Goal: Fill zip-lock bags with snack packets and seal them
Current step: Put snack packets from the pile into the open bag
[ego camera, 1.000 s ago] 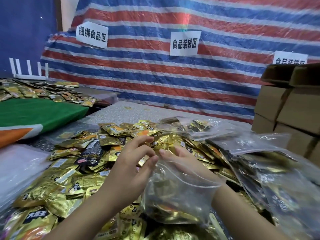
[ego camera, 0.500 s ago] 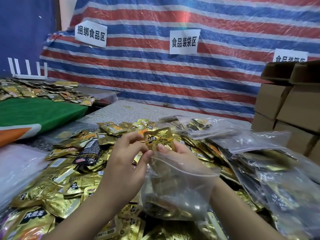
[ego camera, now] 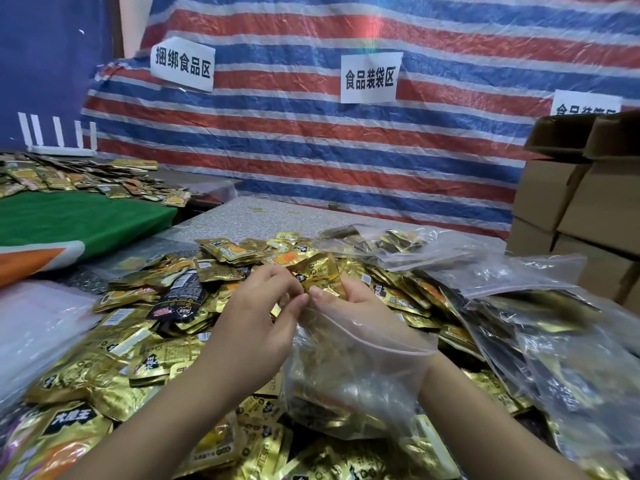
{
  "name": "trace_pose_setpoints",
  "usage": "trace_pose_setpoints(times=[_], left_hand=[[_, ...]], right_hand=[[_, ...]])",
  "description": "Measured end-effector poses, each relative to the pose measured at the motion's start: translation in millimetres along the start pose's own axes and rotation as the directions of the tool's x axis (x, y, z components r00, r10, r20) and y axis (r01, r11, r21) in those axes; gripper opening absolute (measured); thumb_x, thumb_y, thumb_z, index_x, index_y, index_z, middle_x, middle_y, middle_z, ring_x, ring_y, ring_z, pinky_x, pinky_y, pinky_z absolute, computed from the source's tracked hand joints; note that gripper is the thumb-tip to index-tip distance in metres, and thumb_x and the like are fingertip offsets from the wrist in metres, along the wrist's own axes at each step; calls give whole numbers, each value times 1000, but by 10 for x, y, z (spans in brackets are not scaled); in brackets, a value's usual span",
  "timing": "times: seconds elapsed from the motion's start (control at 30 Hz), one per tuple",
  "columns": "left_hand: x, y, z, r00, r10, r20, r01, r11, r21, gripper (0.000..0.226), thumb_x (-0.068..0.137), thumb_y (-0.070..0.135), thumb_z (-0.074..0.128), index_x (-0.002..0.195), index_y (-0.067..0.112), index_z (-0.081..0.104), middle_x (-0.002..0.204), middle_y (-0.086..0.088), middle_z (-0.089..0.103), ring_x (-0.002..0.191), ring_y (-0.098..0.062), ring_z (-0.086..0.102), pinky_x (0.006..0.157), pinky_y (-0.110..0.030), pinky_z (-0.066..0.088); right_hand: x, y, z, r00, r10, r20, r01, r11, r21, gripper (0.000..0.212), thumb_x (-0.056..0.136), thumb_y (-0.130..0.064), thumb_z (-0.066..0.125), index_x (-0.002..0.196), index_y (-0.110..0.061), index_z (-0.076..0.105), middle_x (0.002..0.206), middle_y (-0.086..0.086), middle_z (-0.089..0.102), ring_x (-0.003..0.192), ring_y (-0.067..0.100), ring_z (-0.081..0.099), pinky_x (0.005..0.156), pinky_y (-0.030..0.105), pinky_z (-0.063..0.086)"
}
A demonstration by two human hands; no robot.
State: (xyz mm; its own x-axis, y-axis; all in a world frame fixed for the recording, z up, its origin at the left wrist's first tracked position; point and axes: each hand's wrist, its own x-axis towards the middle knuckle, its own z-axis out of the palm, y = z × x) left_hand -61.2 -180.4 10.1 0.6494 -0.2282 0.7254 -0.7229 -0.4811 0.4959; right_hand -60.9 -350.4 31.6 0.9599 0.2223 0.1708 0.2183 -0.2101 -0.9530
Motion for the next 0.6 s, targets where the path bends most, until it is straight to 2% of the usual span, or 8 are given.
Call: trace_pose_setpoints(times=[0.07,0.13,0.27,0.33,0.4,0.43,0.5,0.6], left_hand=[[10,-3,-19,1000,1,25,-1,1000,-10,17,93,8,62,80,18,57,87,9,53,86,-9,52,74,-16,39],[17,-6,-30,999,3,41,-3,1000,0,18,93,7,62,80,18,57,86,9,53,85,-9,51,73,-16,38],[12,15,-31,998,-5,64,4,1000,23,15,94,8,60,83,18,56,87,9,51,84,-5,49,72,-19,39],[4,27,-33,996,-8,86,5,999,36,14,95,11,59,84,18,54,87,9,50,84,-5,47,72,-20,39],[-13,51,-24,991,-3,131,-1,999,34,13,96,15,58,84,19,53,87,11,49,83,-5,47,72,-20,38],[-26,67,-13,988,0,156,-4,1000,24,14,97,16,57,84,19,53,86,11,49,83,-5,47,72,-19,38],[-49,99,16,981,0,195,-1,1000,3,15,97,19,56,83,22,51,85,12,49,83,-5,47,73,-22,39],[-54,98,41,979,-10,204,15,1000,-19,20,97,19,57,80,26,50,84,12,49,82,-6,48,72,-24,40]], right_hand=[[-13,9,11,1000,-3,22,2,999,48,7,98,-21,59,94,-17,64,81,-1,68,78,16,62,71,28,52],[-4,37,16,1000,-12,27,10,998,67,8,98,-21,59,98,-14,63,87,5,65,82,21,59,71,29,49],[6,50,6,999,-16,46,13,998,66,13,93,-28,63,98,-16,64,80,-6,72,77,13,66,67,22,54],[14,60,-11,998,-33,62,25,992,127,17,90,-26,62,100,-12,62,80,-4,73,77,12,68,71,23,56],[18,53,-37,998,-52,36,46,987,154,27,87,-30,61,102,-8,60,85,1,73,83,17,67,81,31,56],[17,37,-49,998,-69,-6,69,994,90,30,86,-35,60,101,-9,59,82,-2,71,80,14,66,77,30,55],[24,10,-56,992,-94,-90,88,994,-67,29,87,-42,56,96,-16,58,69,-10,66,63,3,58,59,19,48],[65,2,-46,981,-89,-170,60,983,-171,23,99,-35,51,83,-19,54,52,-18,57,46,-5,47,48,13,38]])
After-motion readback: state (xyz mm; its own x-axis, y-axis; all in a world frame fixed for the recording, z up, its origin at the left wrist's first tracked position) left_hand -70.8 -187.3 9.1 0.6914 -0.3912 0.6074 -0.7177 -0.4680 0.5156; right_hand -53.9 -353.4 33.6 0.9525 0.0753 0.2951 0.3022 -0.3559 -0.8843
